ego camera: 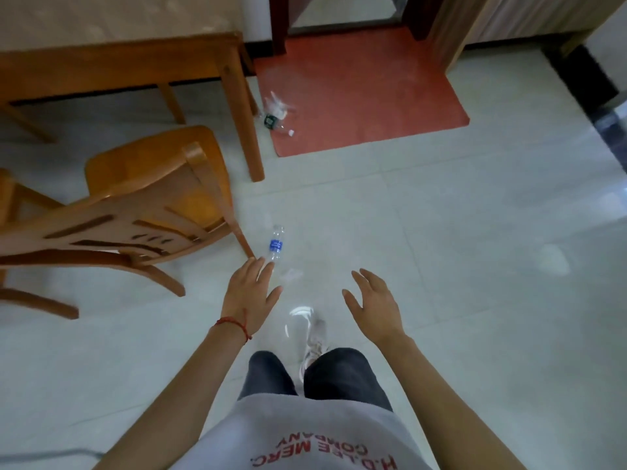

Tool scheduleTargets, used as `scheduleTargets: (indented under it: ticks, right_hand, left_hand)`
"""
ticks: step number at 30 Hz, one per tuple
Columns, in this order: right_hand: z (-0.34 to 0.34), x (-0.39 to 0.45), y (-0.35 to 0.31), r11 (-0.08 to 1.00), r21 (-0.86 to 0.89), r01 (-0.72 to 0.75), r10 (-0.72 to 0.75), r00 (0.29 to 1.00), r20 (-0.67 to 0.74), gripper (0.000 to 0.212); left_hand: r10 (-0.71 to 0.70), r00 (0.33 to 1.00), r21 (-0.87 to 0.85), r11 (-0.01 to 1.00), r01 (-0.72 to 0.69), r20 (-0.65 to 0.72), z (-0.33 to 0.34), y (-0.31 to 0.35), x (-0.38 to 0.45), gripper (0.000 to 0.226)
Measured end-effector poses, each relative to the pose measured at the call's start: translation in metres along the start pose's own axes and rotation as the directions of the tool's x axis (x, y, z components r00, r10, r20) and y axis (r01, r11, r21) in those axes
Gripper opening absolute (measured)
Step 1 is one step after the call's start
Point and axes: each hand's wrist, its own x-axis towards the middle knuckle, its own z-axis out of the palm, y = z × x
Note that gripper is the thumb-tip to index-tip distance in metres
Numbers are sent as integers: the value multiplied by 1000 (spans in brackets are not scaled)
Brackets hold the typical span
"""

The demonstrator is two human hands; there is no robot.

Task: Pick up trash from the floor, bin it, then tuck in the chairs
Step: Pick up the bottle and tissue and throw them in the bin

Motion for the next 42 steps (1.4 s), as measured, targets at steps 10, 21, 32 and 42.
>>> scheduleTargets:
  ticks: [10,21,32,42]
  right_hand:
    - [13,84,8,999,32,-9,7,998,62,51]
    - [106,157,38,985,123,-119,115,993,41,51]
    - [243,254,97,1000,4,1,-1,995,103,51]
    - [363,346,166,985,-113,129,-109,980,168,53]
  left_hand:
    - [-28,999,-19,999,29,41,18,-11,87,51]
    - [21,991,-27,999,-17,131,107,-62,161,53]
    - [-36,991,-73,996,46,133,258,-137,221,52]
    - [-163,978,-208,960,187,127,397,-204,283,47]
